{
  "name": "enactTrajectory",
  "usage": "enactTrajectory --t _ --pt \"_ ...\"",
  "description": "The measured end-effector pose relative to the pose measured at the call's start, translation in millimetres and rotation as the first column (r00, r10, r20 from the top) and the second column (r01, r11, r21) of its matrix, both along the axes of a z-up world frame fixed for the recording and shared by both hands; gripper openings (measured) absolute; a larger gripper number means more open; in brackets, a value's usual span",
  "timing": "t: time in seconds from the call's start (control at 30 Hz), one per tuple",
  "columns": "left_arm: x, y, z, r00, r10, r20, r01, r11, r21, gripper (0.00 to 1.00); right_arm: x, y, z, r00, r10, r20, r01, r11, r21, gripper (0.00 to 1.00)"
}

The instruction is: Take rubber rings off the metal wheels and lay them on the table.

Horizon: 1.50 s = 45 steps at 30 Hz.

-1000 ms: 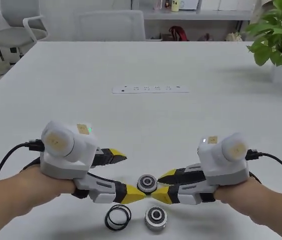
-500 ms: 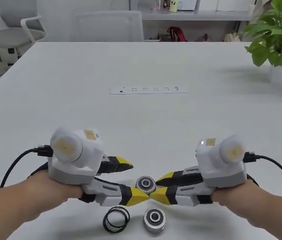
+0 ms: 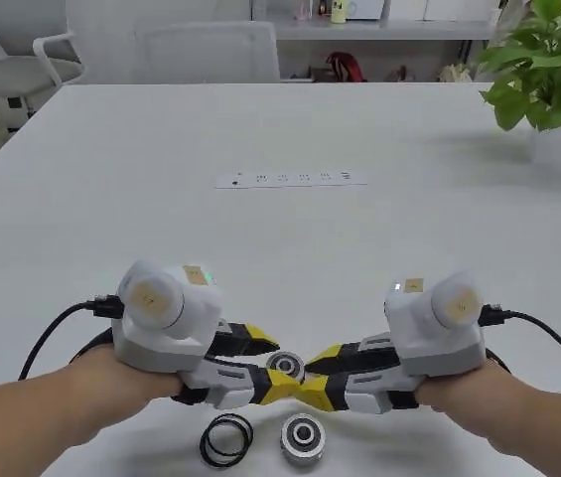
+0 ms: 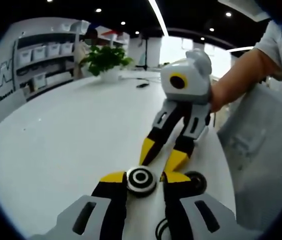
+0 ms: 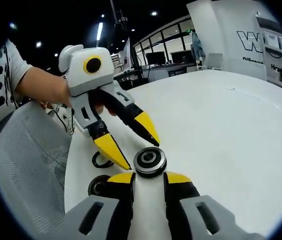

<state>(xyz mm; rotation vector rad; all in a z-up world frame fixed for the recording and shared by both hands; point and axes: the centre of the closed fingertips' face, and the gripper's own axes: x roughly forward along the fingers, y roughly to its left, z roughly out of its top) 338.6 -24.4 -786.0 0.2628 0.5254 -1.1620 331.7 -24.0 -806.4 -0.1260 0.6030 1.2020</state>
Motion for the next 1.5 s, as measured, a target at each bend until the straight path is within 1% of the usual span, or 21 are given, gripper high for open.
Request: enactTrajectory --t 0.1,0.13,0.2,0.33,0.37,0.4,0.43,0.47,0.67,0.8,0.93,1.07,1.27,1.37,1.4,1.5 --pt "-0.1 -0.7 -1.5 1.0 -0.001 -0.001 0.001 1.0 0.005 0.28 0.1 -0.4 0.1 1.0 -0.003 0.0 0.003 1.0 0.001 0.21" --pt "0.2 -0.4 -2.5 1.0 -0.001 0.004 0.001 1.0 0.011 0.27 0.0 -0.5 0.1 1.0 -0.003 0.0 0.003 1.0 0.001 0.21" --pt "0.3 0.5 -4.4 1.0 0.0 0.008 0.0 1.0 0.022 0.24 0.1 -0.5 0.1 1.0 -0.003 0.0 0.003 1.0 0.001 0.21" --pt "2.4 0.8 -4.1 1.0 0.01 0.02 -0.01 1.0 0.019 0.18 0.3 0.0 0.2 1.0 -0.003 0.0 0.003 1.0 0.003 0.21" --pt "2.4 2.7 -6.6 1.0 0.016 0.022 -0.016 0.999 0.034 0.15 0.4 0.3 0.3 1.0 -0.002 0.002 0.002 1.0 0.002 0.2" --pt "5.1 0.8 -4.0 0.999 0.008 0.052 -0.009 1.0 0.026 0.15 0.5 0.5 0.3 1.0 -0.001 0.002 0.001 1.0 0.003 0.21" --pt "4.5 1.4 -4.9 0.999 0.009 0.044 -0.011 1.0 0.029 0.14 0.5 0.8 0.4 1.0 -0.002 0.001 0.002 1.0 0.004 0.21" --pt "4.8 1.4 -4.8 0.999 0.012 0.043 -0.013 1.0 0.027 0.14 0.6 1.0 0.3 1.0 -0.001 0.001 0.001 1.0 0.004 0.21" --pt "4.5 1.8 -4.6 0.998 0.026 0.05 -0.027 0.999 0.026 0.14 1.8 2.7 0.5 1.0 -0.002 0.012 0.002 1.0 0.005 0.21" --pt "4.8 2.0 -5.0 0.998 0.028 0.052 -0.03 0.999 0.028 0.13 3.5 3.1 0.1 1.0 -0.006 0.028 0.006 1.0 -0.003 0.22" --pt "4.0 2.2 -5.0 0.998 0.031 0.053 -0.032 0.999 0.028 0.13 2.7 3.0 -0.2 0.999 -0.001 0.032 0.001 1.0 -0.008 0.21" --pt "4.0 2.4 -5.1 0.998 0.029 0.055 -0.031 0.999 0.032 0.13 2.8 -0.3 -0.9 0.999 0.003 0.033 -0.003 1.0 -0.022 0.17" --pt "3.8 2.7 -5.3 0.998 0.032 0.057 -0.035 0.999 0.037 0.13 2.2 -1.4 -0.9 1.0 -0.001 0.025 0.002 1.0 -0.026 0.14" --pt "3.5 3.2 -5.3 0.998 0.035 0.057 -0.037 0.999 0.038 0.13 4.6 -4.7 -3.3 1.0 -0.001 0.018 0.002 0.999 -0.041 0.07" --pt "3.2 3.4 -5.3 0.998 0.035 0.057 -0.038 0.999 0.038 0.13 5.8 -6.3 -4.7 1.0 -0.014 0.008 0.014 0.999 -0.043 0.02" --pt "2.6 3.3 -5.3 0.997 0.036 0.062 -0.039 0.998 0.041 0.13 5.2 -4.9 -4.3 1.0 -0.014 0.005 0.014 0.999 -0.041 0.02"
